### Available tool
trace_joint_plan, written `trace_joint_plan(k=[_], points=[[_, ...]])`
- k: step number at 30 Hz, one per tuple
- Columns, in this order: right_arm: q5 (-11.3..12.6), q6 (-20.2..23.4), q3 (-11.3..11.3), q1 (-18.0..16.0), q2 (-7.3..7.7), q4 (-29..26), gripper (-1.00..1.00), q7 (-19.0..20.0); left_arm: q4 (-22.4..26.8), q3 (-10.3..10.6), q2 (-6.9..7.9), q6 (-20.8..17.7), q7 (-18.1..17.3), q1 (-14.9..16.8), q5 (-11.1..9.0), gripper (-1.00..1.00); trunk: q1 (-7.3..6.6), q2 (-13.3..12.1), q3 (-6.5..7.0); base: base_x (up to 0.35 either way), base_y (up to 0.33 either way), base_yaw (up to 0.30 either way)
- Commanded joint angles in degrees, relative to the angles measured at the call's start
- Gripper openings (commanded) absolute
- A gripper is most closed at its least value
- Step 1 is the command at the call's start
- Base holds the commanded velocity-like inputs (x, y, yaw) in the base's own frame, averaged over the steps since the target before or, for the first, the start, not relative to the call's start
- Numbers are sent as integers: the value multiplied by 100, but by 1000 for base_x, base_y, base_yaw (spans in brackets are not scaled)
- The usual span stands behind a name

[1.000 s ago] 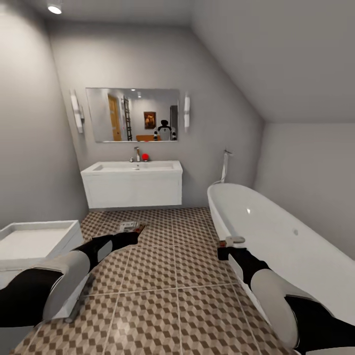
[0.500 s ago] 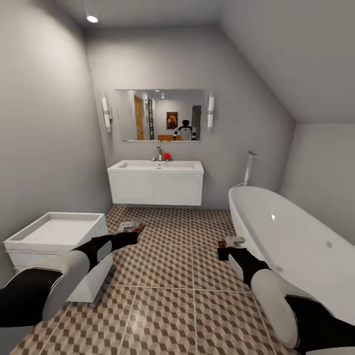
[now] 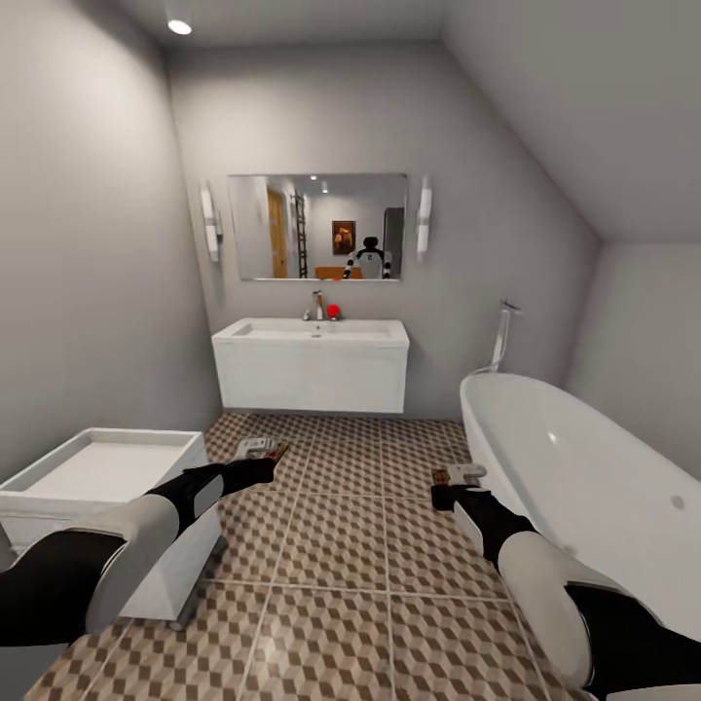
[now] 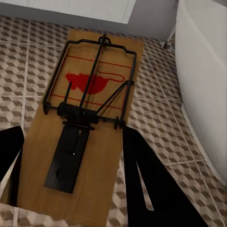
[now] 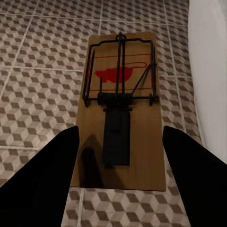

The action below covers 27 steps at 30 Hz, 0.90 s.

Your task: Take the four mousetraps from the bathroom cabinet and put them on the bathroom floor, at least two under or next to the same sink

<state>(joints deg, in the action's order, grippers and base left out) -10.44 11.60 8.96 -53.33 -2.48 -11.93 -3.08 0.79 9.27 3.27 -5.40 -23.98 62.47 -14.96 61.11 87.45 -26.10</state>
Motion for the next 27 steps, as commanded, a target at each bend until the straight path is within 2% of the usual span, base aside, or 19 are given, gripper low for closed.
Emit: trace_joint_plan(k=[1, 7, 10, 13, 16, 23, 27], points=[[-58, 26, 48, -2, -6, -11, -100, -5, 9, 40, 1, -32, -10, 2, -40, -100, 3, 3, -7, 319, 0, 1], [-55, -25, 52, -2, 0, -6, -100, -8, 9, 40, -14, -32, -10, 2, -37, -100, 3, 3, -7, 321, 0, 0], [-63, -267, 53, -2, 16, 178, -100, -8, 9, 40, -71, -37, -3, 2, -41, -100, 3, 3, -7, 322, 0, 0], [-69, -471, 53, -2, 23, 269, -100, -29, 9, 40, -95, -39, 110, 4, -31, -100, 3, 3, -7, 323, 0, 0], [-72, -649, 53, -2, 26, 357, -100, -48, 9, 40, -164, -40, 506, 2, -13, -100, 3, 3, -7, 323, 0, 0], [-73, -683, 53, -3, 28, 382, -100, -52, 0, 42, -203, -29, 614, 2, -2, -100, 3, 3, -7, 292, 0, 0], [-66, -685, 53, -2, 21, 384, -100, -52, -4, 43, -302, 20, 875, -10, 153, -100, 3, 3, -7, 53, 0, 0]])
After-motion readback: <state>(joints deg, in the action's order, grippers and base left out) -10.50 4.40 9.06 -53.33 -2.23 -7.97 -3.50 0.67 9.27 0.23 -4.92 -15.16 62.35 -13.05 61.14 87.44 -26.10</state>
